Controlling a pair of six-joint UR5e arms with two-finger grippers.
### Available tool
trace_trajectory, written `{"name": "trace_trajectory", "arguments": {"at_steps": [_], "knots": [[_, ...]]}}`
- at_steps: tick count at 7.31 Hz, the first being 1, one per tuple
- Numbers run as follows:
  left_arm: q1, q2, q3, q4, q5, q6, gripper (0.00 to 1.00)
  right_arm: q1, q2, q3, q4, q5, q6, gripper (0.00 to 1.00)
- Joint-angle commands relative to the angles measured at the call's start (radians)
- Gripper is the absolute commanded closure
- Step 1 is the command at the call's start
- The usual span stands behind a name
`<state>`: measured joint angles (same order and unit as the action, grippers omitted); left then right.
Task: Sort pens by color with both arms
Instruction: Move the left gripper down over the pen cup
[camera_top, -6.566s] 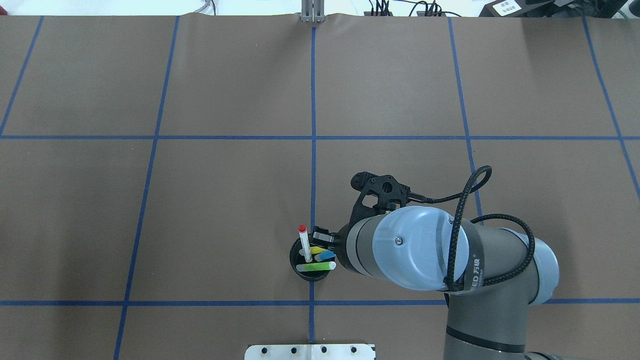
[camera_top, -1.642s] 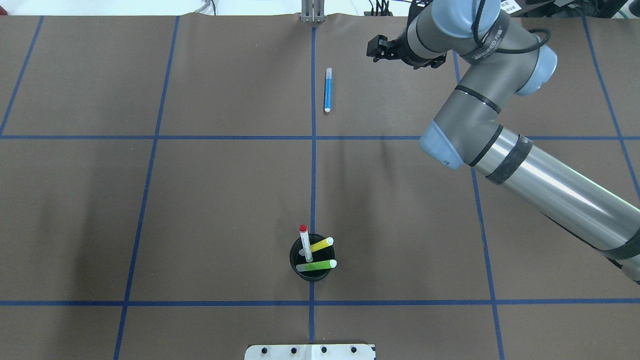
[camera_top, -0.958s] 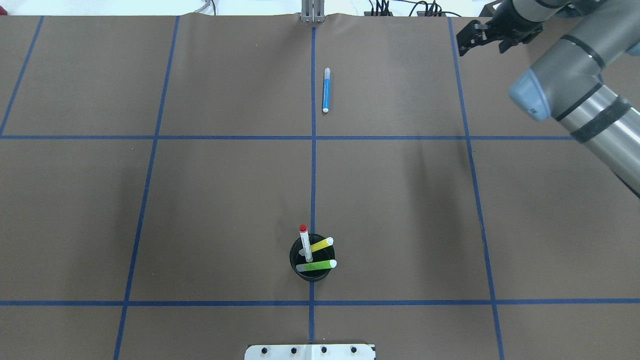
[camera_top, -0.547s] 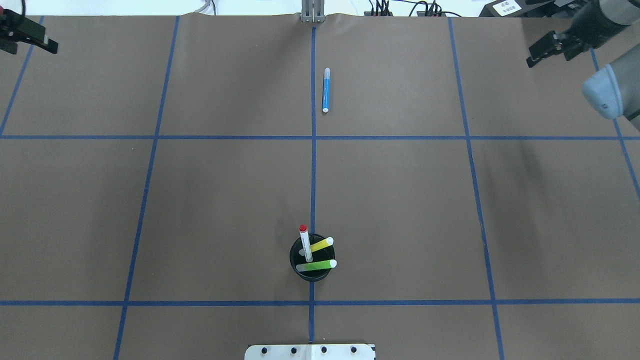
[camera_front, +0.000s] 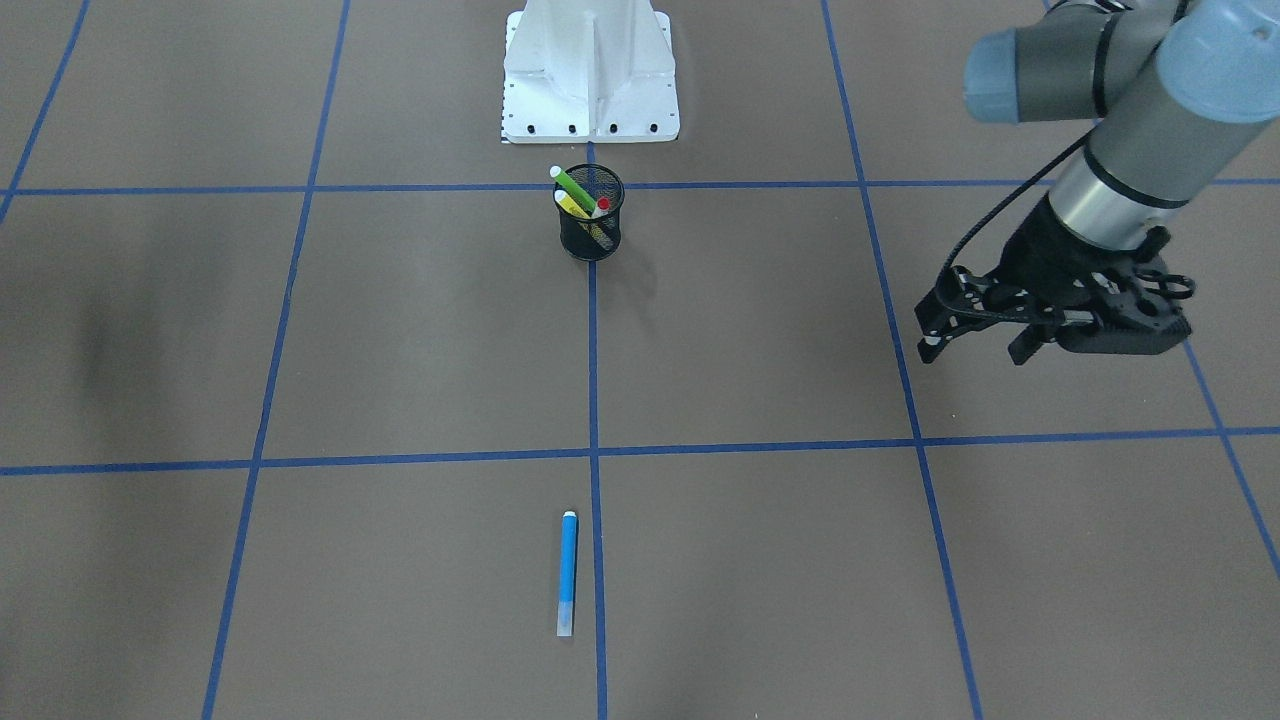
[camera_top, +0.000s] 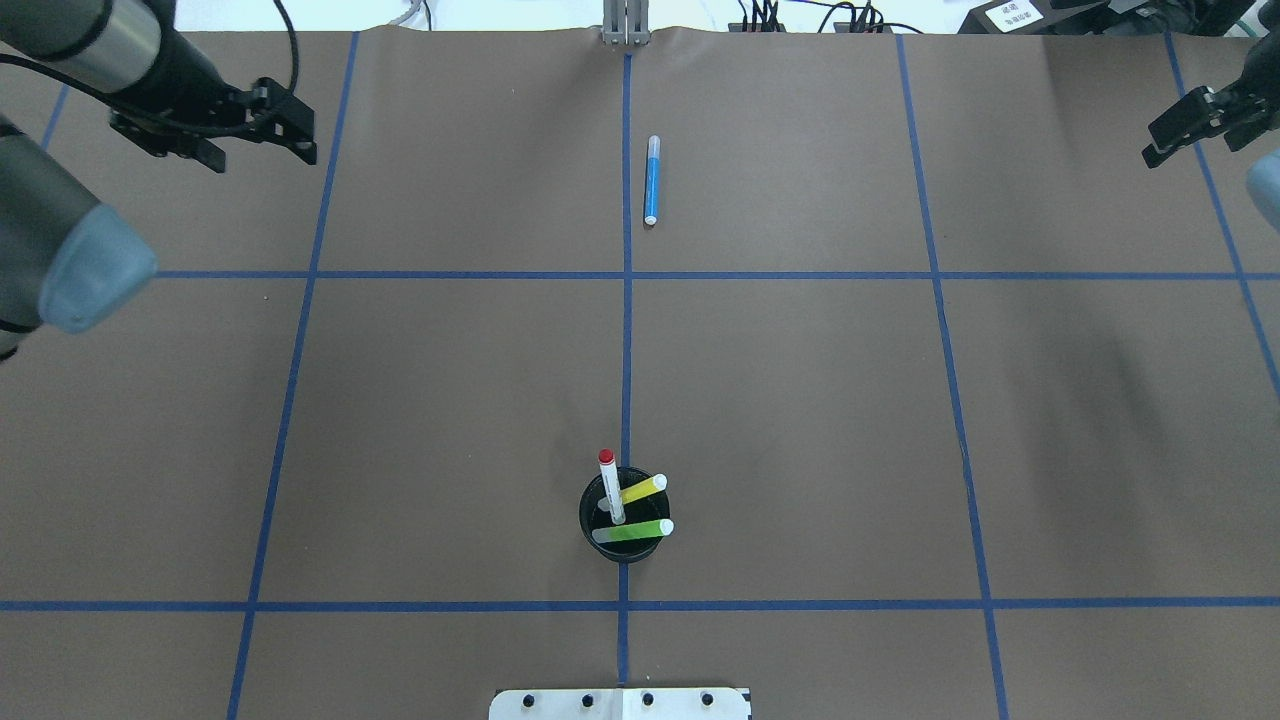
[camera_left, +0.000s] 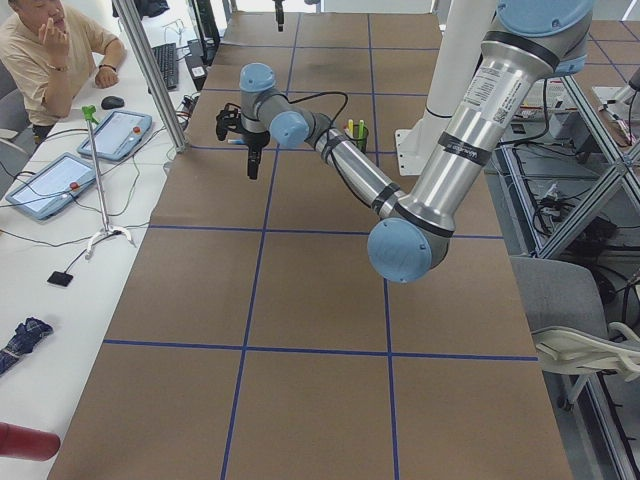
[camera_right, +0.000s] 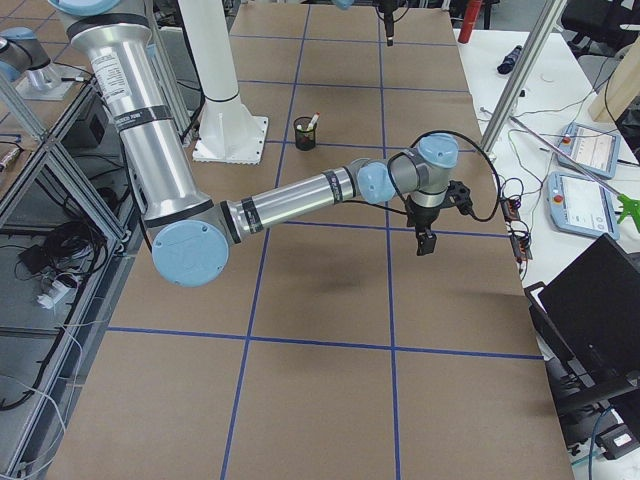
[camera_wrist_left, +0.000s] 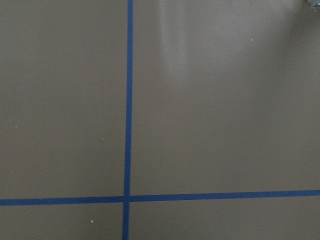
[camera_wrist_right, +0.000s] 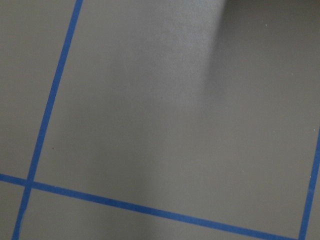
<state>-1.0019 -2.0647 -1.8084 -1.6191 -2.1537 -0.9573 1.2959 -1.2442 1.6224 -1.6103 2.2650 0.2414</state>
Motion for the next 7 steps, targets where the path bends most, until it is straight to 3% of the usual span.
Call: {"name": "trace_trajectory", "arguments": {"at_steps": [1,4,7], "knots": [[0.168,-0.093,-0.005,0.005,0.117,-0.301,0.00,-0.046,0.000,0.054,-0.017,-0.001,0.120,0.00],[0.337,-0.150,0.001,0.005,0.204,-0.530,0.00,-0.070,0.000,0.053,-0.016,-0.001,0.124,0.00],[0.410,-0.256,0.008,0.175,0.132,-0.635,0.00,-0.073,0.000,0.053,-0.017,-0.001,0.124,0.00]]}}
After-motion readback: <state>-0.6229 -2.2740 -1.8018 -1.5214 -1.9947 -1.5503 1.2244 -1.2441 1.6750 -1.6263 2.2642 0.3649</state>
